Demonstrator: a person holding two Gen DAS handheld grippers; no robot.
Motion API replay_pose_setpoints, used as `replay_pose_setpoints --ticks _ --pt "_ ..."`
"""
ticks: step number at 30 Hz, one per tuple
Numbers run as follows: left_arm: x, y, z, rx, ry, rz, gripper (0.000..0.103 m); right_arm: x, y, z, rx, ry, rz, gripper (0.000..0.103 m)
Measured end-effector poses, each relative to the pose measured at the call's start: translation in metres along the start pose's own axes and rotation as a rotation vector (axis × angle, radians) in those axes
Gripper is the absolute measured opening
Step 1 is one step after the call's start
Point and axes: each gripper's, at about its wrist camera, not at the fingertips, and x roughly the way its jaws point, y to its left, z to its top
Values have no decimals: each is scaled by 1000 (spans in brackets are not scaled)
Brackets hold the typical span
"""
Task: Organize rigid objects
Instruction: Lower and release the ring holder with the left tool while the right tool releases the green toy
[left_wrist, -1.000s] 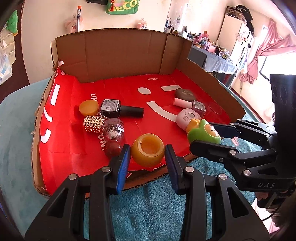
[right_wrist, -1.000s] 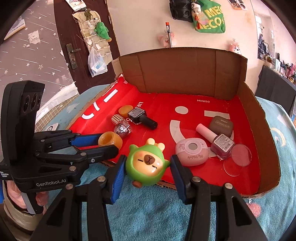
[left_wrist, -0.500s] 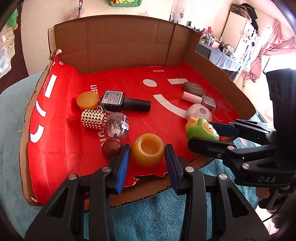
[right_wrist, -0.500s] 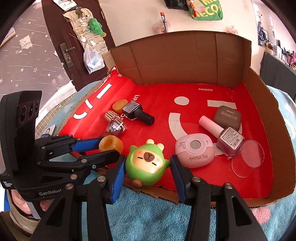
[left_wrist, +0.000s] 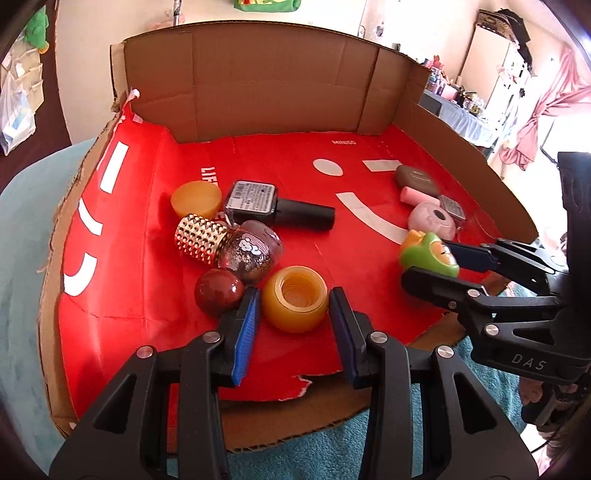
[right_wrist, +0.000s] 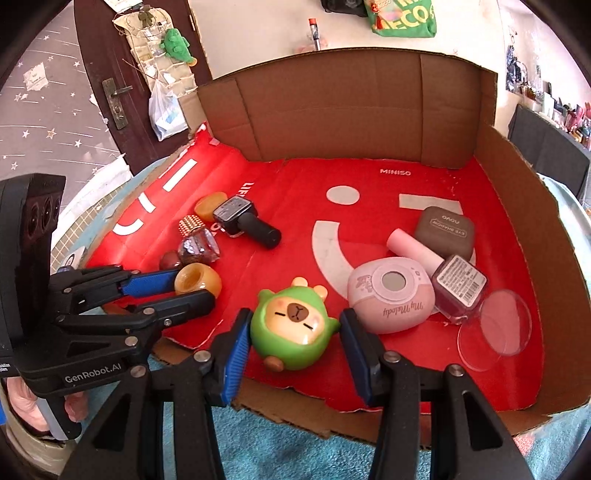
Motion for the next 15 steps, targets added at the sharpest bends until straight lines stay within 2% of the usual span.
replay_pose_setpoints --ticks 3,10,15 --pt "2 3 2 -7 -6 8 36 -1 -2 1 -3 -12 -47 51" --pt "5 4 5 -19 -14 54 36 1 -7 3 18 -29 -84 51" --pt "5 4 5 -21 -16 57 37 3 -9 4 25 -34 -84 51"
